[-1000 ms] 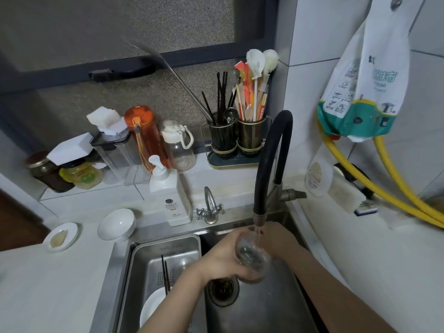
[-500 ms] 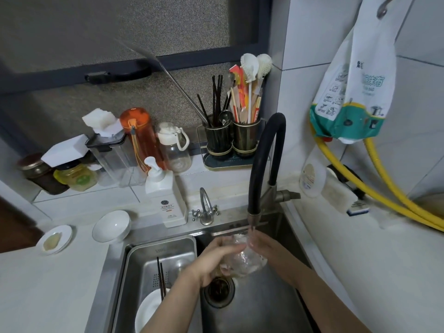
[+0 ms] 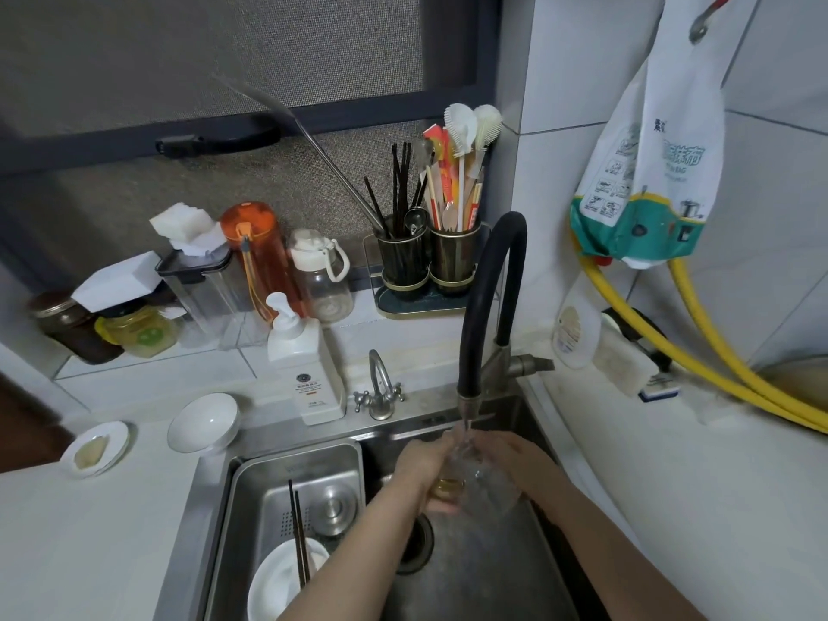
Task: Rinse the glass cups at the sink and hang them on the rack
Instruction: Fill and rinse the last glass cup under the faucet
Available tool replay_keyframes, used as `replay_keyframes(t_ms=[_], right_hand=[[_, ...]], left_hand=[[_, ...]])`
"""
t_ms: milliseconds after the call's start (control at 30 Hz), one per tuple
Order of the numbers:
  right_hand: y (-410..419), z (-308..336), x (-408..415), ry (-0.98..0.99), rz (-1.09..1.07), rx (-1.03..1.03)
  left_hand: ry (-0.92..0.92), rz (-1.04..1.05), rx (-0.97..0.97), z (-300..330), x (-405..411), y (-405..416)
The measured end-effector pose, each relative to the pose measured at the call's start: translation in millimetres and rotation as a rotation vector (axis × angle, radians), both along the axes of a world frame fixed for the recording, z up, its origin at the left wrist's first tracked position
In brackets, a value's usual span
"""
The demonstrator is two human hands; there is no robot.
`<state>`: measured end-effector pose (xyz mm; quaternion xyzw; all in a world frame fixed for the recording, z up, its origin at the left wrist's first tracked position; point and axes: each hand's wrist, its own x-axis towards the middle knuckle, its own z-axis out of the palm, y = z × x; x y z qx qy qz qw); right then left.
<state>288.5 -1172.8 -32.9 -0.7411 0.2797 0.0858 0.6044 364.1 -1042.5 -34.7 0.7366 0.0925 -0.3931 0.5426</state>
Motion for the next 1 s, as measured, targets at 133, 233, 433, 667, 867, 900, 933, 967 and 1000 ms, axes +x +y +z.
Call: replay_keyframes(t_ms=[133,233,433,667,867,900,933,967,1000], right_hand=[[-5,12,-2,0.041,-0.006,-0.114],[-6,12,-2,0.056,-0.087,-0.067],[-2,14,-5,-0.076,-0.137,0.046],[3,19,-1,-0.057,-0.137,0.062],[0,26,9,0.146,-0.035,0.046],[0,27,9,0.152,-0.023,0.062],[-1,29,8,0.132,-0.008,0.085],[-1,31,5,0.08,0.02,0.108],[-2,30,2,0.003,0.061,0.127]], left_hand=[[-0.407,-0.239,0.421,15,4,-15],[-0.571,-0.33,0.582,22,4,-24],[-0.625,-0.217,0.509,10,6,-11],[-0.822,-0.442,0.128,8,-15,25],[-0.785,-0.663,0.031,2,-2,55],[-0.776,-0.626,0.014,1,-1,55],[-0.756,-0.582,-0.002,0,0,55],[-0.718,-0.525,-0.026,-3,1,55],[-0.659,-0.455,-0.06,-7,2,55]])
